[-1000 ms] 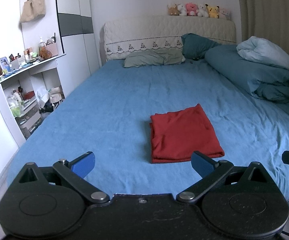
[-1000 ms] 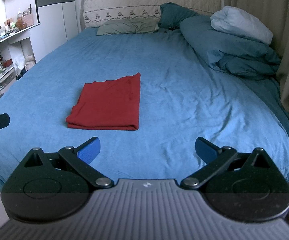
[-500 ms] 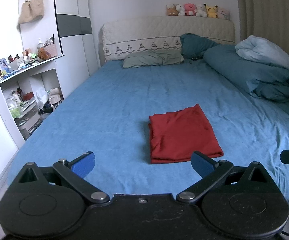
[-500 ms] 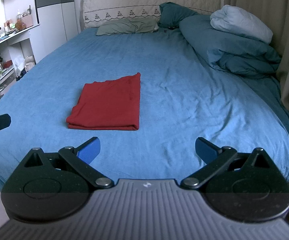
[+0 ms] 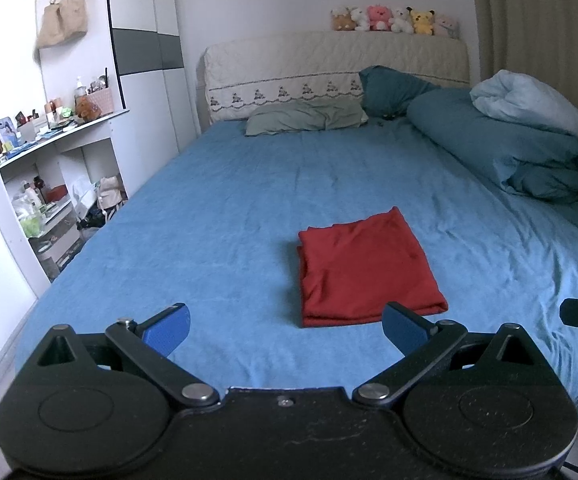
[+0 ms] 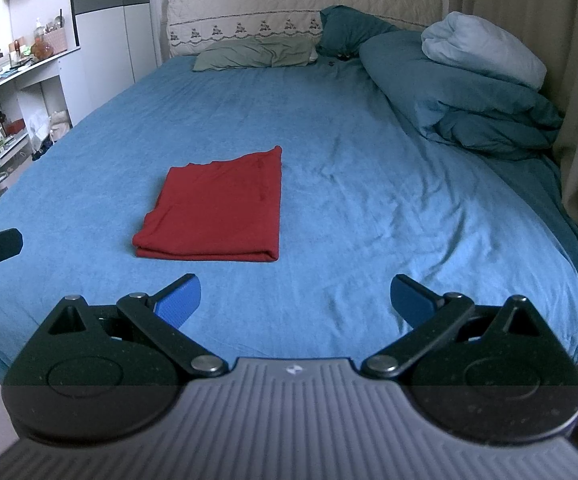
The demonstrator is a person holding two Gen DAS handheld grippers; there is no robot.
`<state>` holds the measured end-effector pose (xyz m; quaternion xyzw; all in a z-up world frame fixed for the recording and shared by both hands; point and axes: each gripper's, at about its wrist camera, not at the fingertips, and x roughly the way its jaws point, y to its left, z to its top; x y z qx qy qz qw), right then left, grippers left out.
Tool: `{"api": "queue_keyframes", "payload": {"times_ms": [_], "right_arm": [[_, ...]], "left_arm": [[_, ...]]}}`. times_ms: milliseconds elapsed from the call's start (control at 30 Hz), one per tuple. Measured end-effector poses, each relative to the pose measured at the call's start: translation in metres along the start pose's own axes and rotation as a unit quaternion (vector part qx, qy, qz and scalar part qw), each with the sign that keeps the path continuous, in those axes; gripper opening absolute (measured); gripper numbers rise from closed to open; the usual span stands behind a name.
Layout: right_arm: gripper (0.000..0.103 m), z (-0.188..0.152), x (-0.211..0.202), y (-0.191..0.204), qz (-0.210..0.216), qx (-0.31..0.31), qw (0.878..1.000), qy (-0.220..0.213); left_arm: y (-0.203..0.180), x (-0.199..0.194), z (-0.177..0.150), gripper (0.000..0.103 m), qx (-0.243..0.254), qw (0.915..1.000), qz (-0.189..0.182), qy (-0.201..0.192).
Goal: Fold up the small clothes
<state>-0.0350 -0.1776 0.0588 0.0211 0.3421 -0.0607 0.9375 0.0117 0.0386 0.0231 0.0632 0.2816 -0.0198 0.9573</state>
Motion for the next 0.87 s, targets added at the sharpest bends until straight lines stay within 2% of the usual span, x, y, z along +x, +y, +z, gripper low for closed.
{"api": "queue_keyframes", "payload": {"times_ms": [367, 600, 867], "right_arm": [[0.103, 0.0, 0.0, 0.001, 0.0, 0.0, 1.0, 0.0], [0.103, 0.0, 0.0, 0.003, -0.001, 0.001, 1.0, 0.0], [0.103, 0.0, 0.0, 0.001, -0.001, 0.001, 1.0, 0.0]], "left_arm": [[0.013, 0.002, -0.002, 0.103, -0.004, 0.9999, -0.012, -0.003], [0.014, 0.001, -0.006, 0.103, 0.004, 1.0, 0.001, -0.009], [0.016, 0.005, -0.007, 0.103, 0.001, 1.0, -0.005, -0.005]]}}
